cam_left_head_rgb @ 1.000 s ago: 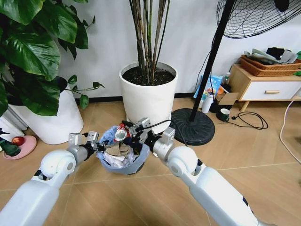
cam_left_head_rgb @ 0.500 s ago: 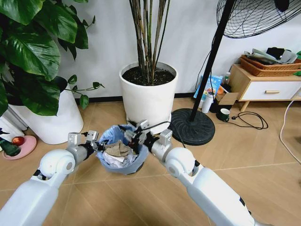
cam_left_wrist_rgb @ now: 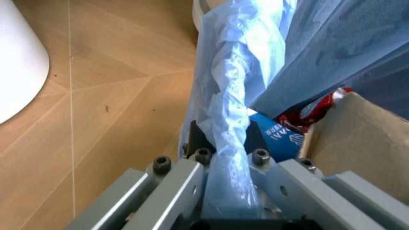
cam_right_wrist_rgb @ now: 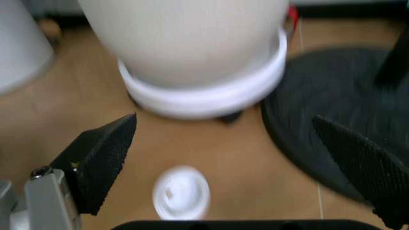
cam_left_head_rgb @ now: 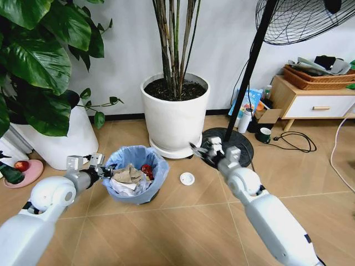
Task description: Pick up the trash bin and place the garbage on the floor into it.
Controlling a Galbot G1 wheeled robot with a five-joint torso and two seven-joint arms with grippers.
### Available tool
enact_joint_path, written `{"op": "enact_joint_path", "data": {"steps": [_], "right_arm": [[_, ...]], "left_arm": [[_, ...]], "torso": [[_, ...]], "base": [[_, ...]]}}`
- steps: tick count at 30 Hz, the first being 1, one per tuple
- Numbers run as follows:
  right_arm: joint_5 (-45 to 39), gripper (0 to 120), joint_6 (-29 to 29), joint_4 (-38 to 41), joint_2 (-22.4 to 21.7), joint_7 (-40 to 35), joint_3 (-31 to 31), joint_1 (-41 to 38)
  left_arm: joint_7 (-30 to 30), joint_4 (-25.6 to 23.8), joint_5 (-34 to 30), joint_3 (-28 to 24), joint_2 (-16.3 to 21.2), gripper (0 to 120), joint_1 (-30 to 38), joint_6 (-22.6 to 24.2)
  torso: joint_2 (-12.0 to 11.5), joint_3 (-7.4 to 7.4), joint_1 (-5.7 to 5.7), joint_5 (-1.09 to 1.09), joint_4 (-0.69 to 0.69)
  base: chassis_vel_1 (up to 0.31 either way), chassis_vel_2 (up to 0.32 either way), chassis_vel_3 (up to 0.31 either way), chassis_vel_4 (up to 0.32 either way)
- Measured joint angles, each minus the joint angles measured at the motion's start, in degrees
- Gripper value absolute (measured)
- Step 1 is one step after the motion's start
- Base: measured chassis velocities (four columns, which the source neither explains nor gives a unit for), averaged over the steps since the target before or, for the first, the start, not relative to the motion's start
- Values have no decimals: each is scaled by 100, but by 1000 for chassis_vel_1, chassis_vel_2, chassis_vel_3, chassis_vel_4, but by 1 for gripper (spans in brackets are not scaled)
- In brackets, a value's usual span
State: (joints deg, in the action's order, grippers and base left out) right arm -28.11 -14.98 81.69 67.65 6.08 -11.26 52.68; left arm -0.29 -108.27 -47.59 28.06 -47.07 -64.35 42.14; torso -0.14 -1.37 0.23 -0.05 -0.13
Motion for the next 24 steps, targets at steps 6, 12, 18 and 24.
{"op": "enact_joint_path", "data": {"steps": [6,12,18,24], "right_arm": [[633,100,564,-1370,377,421,144,-199],[1035,100,882,-2570,885,458,295,-690],[1427,100,1071,-3215,1151,343,222,-1033],[1763,100,1123,-3678,1353,329,86,-1281]], "left_arm": [[-93,-73,-103,105,-11,0,-88,0],[-94,-169,-98,173,-14,0,-254,0],[-81,-213,-84,230,-26,0,-316,0],[-43,-257,-22,287,-59,0,-406,0]], "torso": [[-1,0,0,0,0],[-1,-1,0,-2,2],[-1,-1,0,-2,1],[-1,-1,0,0,1]], "base": [[0,0,0,0],[0,0,0,0],[0,0,0,0],[0,0,0,0]]}}
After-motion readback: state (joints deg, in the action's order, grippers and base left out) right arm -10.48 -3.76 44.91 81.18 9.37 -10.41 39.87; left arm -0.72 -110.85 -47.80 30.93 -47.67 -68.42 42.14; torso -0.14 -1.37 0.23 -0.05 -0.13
